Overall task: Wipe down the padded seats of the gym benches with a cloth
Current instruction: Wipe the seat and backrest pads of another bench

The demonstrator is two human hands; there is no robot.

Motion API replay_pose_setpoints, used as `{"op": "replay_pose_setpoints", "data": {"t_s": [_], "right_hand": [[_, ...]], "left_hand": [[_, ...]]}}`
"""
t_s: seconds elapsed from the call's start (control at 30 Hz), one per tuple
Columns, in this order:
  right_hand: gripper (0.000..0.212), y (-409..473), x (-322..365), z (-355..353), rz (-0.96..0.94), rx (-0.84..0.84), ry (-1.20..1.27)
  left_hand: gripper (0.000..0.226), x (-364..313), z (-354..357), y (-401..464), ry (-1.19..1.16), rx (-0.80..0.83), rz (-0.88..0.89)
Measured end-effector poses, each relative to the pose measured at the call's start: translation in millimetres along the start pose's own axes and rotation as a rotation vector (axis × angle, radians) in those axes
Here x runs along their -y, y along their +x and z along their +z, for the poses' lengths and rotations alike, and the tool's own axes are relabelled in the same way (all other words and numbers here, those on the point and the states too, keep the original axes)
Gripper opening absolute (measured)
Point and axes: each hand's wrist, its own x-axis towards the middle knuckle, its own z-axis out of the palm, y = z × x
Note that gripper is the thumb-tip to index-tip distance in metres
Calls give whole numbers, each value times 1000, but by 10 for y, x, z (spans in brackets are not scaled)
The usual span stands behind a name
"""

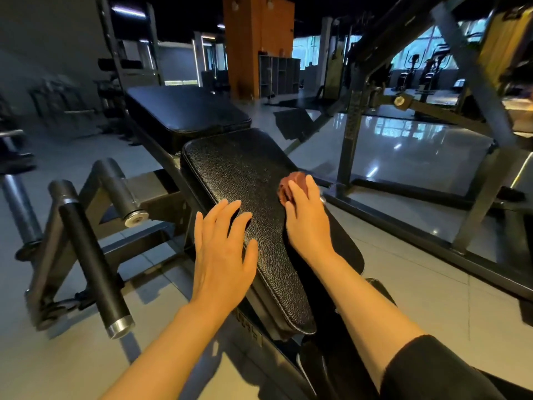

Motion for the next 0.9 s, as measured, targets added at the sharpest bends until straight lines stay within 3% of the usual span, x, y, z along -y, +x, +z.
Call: {"op": "replay_pose_setpoints", "data": {"t_s": [0.07,0.13,0.2,0.3,0.37,0.53,0.6,0.77,0.83,0.9], "right_hand": [[47,-74,164,124,-255,82,3],[50,-86,135,162,-373,127,-20],[52,29,21,116,-276,65,-23],[48,276,20,73,35,-32,-1],[45,391,215,147,71,-45,-14],[52,282,709,389,-434,101,-26],[55,301,659,365,-507,156,-49],[47,712,488,282,-70,16,-6],[45,771,607,355,-63,-10,-29],[45,727,772,458,-226,8,-29]], "left_hand": [[40,1,-1,67,0,-9,-14],[40,18,-33,111,3,-13,-18],[41,88,-87,135,20,-14,-12],[44,249,-185,191,56,-21,-27],[45,335,-231,253,70,-30,-36],[49,411,-279,412,24,-67,-86],[48,433,-289,451,-1,-67,-84],[49,571,-342,557,-20,-72,-98],[49,622,-359,614,-30,-76,-115],[49,652,-362,660,-35,-75,-119]]}}
